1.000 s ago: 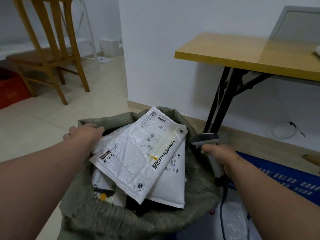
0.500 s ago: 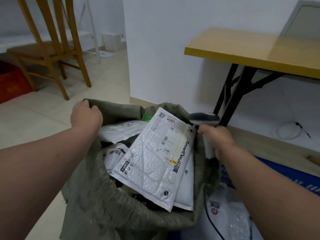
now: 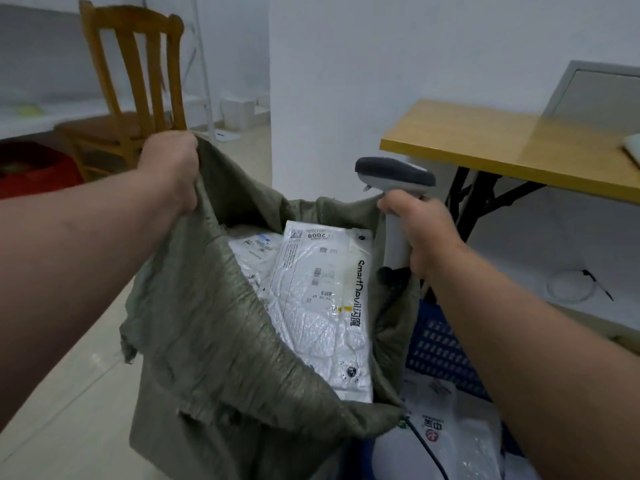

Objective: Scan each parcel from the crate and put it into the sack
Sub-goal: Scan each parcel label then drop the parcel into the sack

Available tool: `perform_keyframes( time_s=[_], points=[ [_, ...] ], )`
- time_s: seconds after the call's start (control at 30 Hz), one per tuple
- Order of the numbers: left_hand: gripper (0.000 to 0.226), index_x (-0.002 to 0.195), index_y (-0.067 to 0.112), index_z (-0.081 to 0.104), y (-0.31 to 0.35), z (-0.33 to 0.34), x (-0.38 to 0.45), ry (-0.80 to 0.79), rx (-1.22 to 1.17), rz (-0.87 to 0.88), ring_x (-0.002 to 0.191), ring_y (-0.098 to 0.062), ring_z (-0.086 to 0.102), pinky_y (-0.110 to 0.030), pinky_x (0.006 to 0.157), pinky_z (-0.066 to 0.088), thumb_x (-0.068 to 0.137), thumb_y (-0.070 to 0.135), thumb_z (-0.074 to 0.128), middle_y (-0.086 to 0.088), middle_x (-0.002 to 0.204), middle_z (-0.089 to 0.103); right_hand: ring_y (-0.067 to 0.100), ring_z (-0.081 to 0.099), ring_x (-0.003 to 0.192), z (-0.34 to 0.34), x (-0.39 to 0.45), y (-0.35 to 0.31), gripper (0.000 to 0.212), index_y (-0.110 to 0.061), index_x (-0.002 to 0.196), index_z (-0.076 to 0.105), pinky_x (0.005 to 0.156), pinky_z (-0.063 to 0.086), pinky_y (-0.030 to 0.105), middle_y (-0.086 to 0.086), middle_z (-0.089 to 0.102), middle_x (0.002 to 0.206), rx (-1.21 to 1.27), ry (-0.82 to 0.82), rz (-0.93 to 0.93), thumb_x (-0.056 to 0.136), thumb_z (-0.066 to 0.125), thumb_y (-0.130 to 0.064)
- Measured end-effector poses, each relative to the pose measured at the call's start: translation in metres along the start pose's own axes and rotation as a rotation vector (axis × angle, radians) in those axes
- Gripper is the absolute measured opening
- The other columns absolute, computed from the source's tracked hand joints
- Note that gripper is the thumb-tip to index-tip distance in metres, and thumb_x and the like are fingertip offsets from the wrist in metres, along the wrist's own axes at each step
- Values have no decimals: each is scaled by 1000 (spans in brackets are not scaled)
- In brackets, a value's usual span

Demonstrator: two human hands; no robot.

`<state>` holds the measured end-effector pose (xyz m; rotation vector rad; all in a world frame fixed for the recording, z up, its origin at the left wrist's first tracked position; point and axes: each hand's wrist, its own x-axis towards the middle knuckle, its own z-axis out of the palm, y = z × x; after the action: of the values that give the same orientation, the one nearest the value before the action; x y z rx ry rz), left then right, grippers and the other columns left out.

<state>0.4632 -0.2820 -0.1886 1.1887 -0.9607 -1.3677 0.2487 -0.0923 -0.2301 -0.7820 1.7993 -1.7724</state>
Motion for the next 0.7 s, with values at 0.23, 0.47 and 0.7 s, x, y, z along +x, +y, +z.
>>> perform_keyframes(
  time_s=[0.23, 0.47, 0.7],
  points=[
    [14, 94, 27, 63, -23, -9, -1, -150, 145, -18, 104, -22, 60, -37, 89, 50, 96, 36, 53, -3, 114, 64, 30, 66, 90, -44, -3, 37, 14, -20, 88, 63, 81, 55, 47, 9, 66, 92, 47, 177, 39, 76, 71, -21],
    [19, 88, 30, 55, -78, -13, -8, -162, 329, 41, 88, -11, 50, -23, 73, 38, 103, 26, 44, 8, 96, 51, 31, 65, 88, -58, -6, 74, 12, -20, 87, 61, 77, 55, 45, 11, 67, 94, -63, 212, 133, 79, 71, -21],
    [13, 94, 21, 61, -55, -14, -13, -68, 90, -47, 97, -19, 64, -32, 82, 55, 96, 32, 56, 0, 104, 65, 25, 64, 90, -86, -8, 64, 16, -24, 88, 61, 76, 54, 38, 5, 66, 96, 155, 344, 53, 76, 72, -23]
  ],
)
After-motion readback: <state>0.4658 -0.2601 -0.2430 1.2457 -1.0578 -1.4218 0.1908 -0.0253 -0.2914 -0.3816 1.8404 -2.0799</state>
